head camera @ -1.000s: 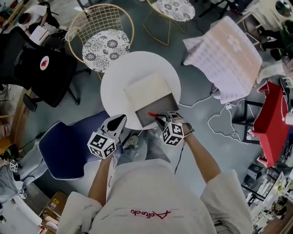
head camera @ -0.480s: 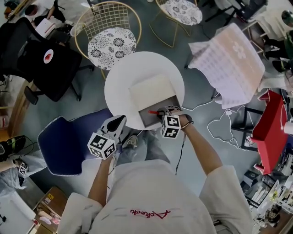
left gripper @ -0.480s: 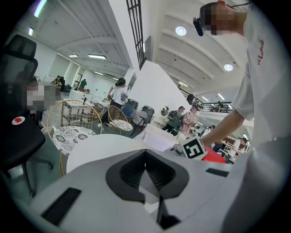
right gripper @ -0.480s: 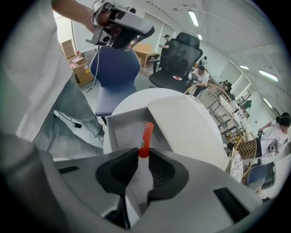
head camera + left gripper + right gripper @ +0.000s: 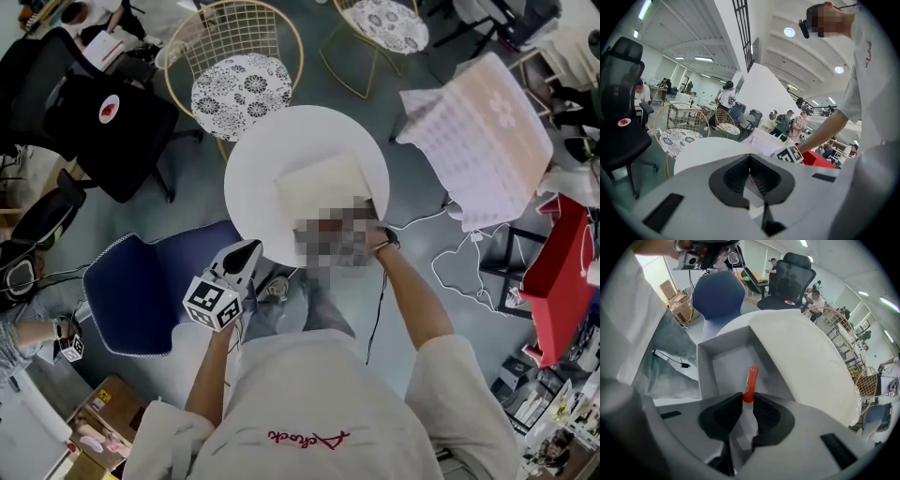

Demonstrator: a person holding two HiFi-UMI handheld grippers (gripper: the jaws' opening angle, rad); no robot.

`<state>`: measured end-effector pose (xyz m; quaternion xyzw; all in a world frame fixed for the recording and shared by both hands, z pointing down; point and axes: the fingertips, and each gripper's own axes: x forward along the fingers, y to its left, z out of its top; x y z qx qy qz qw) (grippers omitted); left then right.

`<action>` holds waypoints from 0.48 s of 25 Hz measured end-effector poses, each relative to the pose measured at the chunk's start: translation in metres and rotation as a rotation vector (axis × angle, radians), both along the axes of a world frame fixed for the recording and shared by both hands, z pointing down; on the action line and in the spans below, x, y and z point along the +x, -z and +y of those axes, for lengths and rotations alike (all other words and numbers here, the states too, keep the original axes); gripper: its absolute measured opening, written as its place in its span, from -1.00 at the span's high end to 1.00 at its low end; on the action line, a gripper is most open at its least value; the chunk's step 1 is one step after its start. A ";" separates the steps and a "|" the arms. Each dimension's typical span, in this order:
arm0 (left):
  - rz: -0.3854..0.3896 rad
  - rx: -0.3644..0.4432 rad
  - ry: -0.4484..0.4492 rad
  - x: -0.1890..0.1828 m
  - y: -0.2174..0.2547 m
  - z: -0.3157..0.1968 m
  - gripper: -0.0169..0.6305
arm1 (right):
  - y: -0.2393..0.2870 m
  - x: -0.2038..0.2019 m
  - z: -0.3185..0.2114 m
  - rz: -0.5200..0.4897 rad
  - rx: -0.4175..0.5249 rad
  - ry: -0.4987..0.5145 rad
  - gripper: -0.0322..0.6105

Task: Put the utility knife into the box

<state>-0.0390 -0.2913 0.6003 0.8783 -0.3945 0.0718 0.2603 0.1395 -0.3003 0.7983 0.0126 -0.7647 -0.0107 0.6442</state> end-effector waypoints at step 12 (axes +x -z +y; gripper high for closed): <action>-0.018 -0.006 0.002 -0.002 -0.001 -0.001 0.91 | -0.021 0.000 0.004 0.012 -0.041 -0.016 0.65</action>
